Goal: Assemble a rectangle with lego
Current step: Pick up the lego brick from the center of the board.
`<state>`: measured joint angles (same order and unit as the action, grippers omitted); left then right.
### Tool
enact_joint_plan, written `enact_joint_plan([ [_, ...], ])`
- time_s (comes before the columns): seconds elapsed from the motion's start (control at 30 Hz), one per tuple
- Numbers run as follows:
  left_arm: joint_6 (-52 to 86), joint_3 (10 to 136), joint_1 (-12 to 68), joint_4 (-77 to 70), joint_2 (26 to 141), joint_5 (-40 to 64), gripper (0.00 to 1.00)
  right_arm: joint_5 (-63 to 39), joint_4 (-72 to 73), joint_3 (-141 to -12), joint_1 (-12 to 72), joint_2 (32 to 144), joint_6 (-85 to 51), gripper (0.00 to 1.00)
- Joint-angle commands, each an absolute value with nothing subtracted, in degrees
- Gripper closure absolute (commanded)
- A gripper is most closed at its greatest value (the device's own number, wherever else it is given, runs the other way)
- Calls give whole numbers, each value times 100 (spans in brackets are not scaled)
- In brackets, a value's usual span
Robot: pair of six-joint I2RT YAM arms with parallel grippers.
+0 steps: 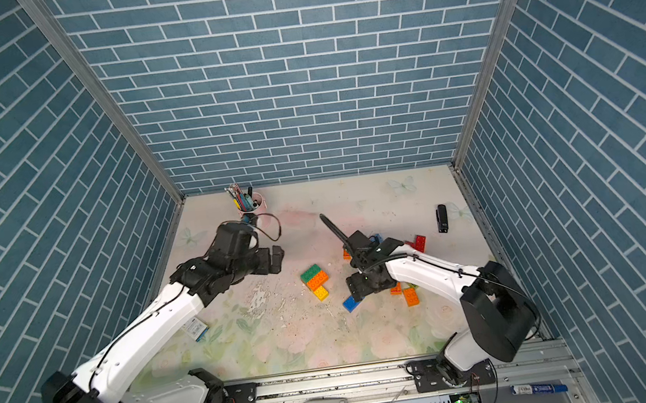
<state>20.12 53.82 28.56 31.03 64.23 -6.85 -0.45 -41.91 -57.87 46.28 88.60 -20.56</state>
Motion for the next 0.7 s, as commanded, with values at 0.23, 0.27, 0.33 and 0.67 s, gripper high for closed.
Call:
enact_joint_plan([
  [0.23,2446,4504,2488,2638,6088,-929,1,197,-4297,-6433,4960,9996,-1411,20],
  [0.27,2450,4498,2495,2607,6133,-875,1,205,-4289,-6466,4966,10050,-1406,22],
  [0.33,2461,4500,2486,2551,6220,-768,1,220,-4255,-6494,4965,10153,-1406,25],
  [0.67,2459,4506,2487,2461,6368,-575,1,29,-4307,-6451,5059,9803,-1534,21],
])
